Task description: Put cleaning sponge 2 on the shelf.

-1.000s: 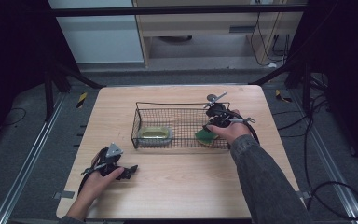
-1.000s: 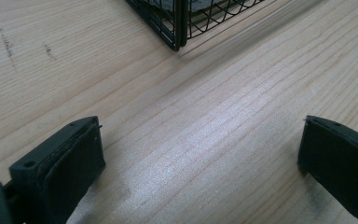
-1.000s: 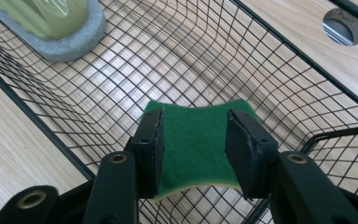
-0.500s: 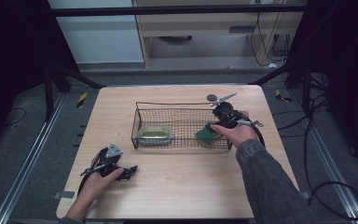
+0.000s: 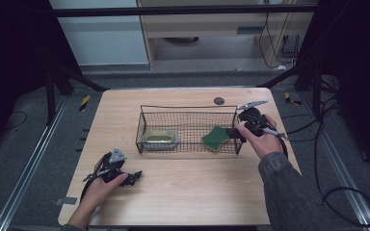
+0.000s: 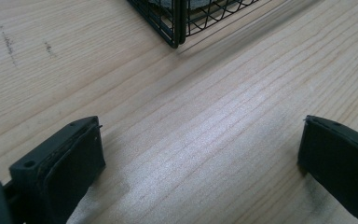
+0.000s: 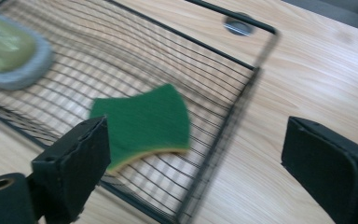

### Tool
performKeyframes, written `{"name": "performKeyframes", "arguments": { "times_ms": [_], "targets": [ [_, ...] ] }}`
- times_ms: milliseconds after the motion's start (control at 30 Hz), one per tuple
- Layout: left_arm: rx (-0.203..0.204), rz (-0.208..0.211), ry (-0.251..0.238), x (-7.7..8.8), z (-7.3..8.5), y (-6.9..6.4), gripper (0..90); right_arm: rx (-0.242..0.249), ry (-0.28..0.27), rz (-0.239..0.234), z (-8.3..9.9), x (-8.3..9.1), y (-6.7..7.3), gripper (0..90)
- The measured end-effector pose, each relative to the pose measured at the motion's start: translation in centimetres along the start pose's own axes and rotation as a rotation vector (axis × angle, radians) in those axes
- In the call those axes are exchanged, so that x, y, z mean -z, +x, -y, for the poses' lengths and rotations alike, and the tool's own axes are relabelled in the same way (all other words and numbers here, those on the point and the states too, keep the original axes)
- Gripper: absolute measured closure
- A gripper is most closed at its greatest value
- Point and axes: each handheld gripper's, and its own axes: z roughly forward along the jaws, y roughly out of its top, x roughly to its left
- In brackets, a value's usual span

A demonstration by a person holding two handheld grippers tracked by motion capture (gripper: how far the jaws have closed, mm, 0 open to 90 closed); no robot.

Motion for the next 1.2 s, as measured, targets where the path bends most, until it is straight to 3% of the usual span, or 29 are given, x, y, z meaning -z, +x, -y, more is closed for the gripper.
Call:
{"name": "performKeyframes", "arguments": {
  "times_ms": [167, 400, 633, 900, 1200],
  "targets": [
    [0.000, 0.000, 0.000, 0.0, 0.0, 0.0, 0.0, -0.052, -0.016, 0.009, 1.5, 0.7, -1.9, 11.7],
    [0.000, 0.000, 0.000, 0.0, 0.0, 0.0, 0.0, -0.086, -0.079, 0.039, 4.1, 1.7, -3.6, 11.6],
    [0.000, 0.000, 0.000, 0.0, 0.0, 0.0, 0.0, -0.121, -0.081, 0.071, 7.6, 1.3, -4.9, 12.3],
    [0.000, 0.000, 0.000, 0.0, 0.0, 0.0, 0.0, -0.152, -0.052, 0.079, 10.4, 0.1, -5.6, 12.6],
    [0.000, -0.001, 0.000, 0.0, 0.0, 0.0, 0.0, -0.176, -0.032, 0.077, 11.6, -0.7, -5.7, 12.4]
  ]
}}
